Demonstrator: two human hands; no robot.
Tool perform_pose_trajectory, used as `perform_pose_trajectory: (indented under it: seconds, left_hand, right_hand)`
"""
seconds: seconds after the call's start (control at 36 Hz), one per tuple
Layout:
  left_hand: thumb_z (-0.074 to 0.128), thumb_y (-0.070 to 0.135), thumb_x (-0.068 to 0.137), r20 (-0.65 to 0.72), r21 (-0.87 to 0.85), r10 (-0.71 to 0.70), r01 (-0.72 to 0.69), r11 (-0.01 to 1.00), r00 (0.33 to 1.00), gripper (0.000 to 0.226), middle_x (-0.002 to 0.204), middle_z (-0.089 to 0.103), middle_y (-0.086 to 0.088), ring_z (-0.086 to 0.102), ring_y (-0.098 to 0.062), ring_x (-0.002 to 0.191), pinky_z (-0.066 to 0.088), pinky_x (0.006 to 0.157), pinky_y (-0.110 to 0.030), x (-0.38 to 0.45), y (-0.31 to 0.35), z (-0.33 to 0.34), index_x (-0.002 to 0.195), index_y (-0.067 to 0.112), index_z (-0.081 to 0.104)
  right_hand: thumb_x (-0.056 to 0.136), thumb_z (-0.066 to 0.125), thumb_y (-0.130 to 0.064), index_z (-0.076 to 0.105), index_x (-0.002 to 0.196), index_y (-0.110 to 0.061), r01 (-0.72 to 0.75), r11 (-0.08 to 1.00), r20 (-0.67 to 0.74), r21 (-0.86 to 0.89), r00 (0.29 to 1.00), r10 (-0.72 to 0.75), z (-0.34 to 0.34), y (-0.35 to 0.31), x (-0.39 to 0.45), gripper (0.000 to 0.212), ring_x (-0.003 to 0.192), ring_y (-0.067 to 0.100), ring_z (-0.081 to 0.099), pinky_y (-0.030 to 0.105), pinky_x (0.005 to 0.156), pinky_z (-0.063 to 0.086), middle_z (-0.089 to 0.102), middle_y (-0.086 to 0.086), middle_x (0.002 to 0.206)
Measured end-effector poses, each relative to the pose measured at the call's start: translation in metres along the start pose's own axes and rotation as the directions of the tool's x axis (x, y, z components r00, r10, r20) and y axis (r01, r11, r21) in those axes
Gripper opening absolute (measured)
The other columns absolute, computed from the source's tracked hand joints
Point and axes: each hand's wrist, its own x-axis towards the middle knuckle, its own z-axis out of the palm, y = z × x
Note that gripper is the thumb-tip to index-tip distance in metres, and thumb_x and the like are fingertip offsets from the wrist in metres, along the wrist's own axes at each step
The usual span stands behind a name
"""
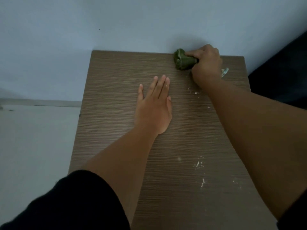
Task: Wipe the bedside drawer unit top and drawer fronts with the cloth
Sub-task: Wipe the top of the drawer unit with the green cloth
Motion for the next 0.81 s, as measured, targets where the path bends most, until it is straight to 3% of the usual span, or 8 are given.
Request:
perform_pose_trajectory:
  seconds: [0.14,0.31,0.42,0.47,0.53,0.69,0.81]
  left_hand:
    - [0.012,0.034,0.1,-0.005,0.014,0.006,-0.005,1.0,1.0,0.055,0.16,-0.002,0.006,-0.006,-0.011,0.147,-0.001,0.118,-0.046,-0.001,-0.002,0.0,0.151,0.017,0.0]
    - [0.013,0.032,0.101,0.0,0.009,0.01,-0.01,1.0,1.0,0.054,0.16,0.001,0.005,-0.004,-0.011,0.147,0.0,0.119,-0.045,0.0,0.0,-0.002,0.152,0.017,0.004]
    - [0.015,0.031,0.101,-0.003,0.002,0.011,-0.011,1.0,1.0,0.054,0.16,0.003,0.003,-0.003,-0.012,0.147,0.0,0.119,-0.044,0.002,0.0,-0.002,0.152,0.015,0.006]
    - [0.016,0.029,0.101,-0.003,0.007,0.017,-0.017,1.0,1.0,0.053,0.16,0.005,0.001,-0.001,-0.014,0.147,0.001,0.119,-0.043,0.001,0.0,-0.002,0.152,0.013,0.009]
    - [0.017,0.028,0.101,0.008,0.018,0.016,-0.016,1.0,1.0,0.053,0.16,0.006,0.0,0.0,-0.015,0.147,0.001,0.119,-0.042,0.001,-0.001,-0.002,0.151,0.011,0.01]
    - [0.015,0.029,0.102,0.124,-0.01,-0.003,0.004,1.0,0.992,0.053,0.16,-0.002,-0.001,-0.006,-0.017,0.147,-0.002,0.118,-0.044,-0.009,0.003,-0.011,0.151,0.013,0.003]
    - [0.015,0.028,0.103,0.219,-0.013,0.018,-0.015,1.0,0.976,0.054,0.16,-0.007,-0.001,-0.009,-0.017,0.147,-0.004,0.118,-0.044,-0.029,0.002,-0.017,0.151,0.014,-0.002]
  right_hand:
    - [0.077,0.049,0.005,0.066,0.116,-0.028,0.031,0.999,0.054,0.016,0.998,-0.032,-0.002,0.002,-0.004,0.054,0.118,0.03,0.043,0.04,0.104,0.036,0.054,0.012,0.12]
    - [0.078,0.052,0.0,0.069,0.11,-0.028,-0.026,0.998,0.087,0.059,0.996,0.021,0.0,0.011,-0.025,0.046,0.115,0.026,0.045,0.025,0.097,0.034,0.055,0.007,0.115]
    - [0.076,0.049,0.005,0.069,0.109,-0.022,0.003,0.997,0.113,0.082,0.994,-0.012,-0.005,0.011,-0.055,0.047,0.113,0.025,0.045,0.019,0.086,0.03,0.042,-0.017,0.08]
    - [0.079,0.049,0.004,0.069,0.11,-0.025,0.025,0.997,0.134,0.074,0.99,-0.035,-0.008,0.012,-0.074,0.047,0.113,0.026,0.044,0.021,0.089,0.031,0.054,-0.003,0.094]
    - [0.082,0.05,0.002,0.069,0.111,-0.029,0.026,0.997,0.163,0.072,0.986,-0.038,-0.009,0.012,-0.093,0.046,0.112,0.025,0.045,0.022,0.091,0.032,0.053,0.01,0.113]
    - [0.082,0.049,0.008,0.069,0.113,-0.022,0.046,0.994,0.208,0.1,0.976,-0.066,-0.023,0.015,-0.153,0.047,0.106,0.022,0.045,0.008,0.069,0.027,0.049,0.001,0.097]
    - [0.083,0.05,0.007,0.068,0.113,-0.023,0.052,0.996,0.246,0.071,0.967,-0.068,-0.03,0.015,-0.186,0.046,0.094,0.018,0.038,0.015,0.075,0.023,0.044,0.003,0.09]
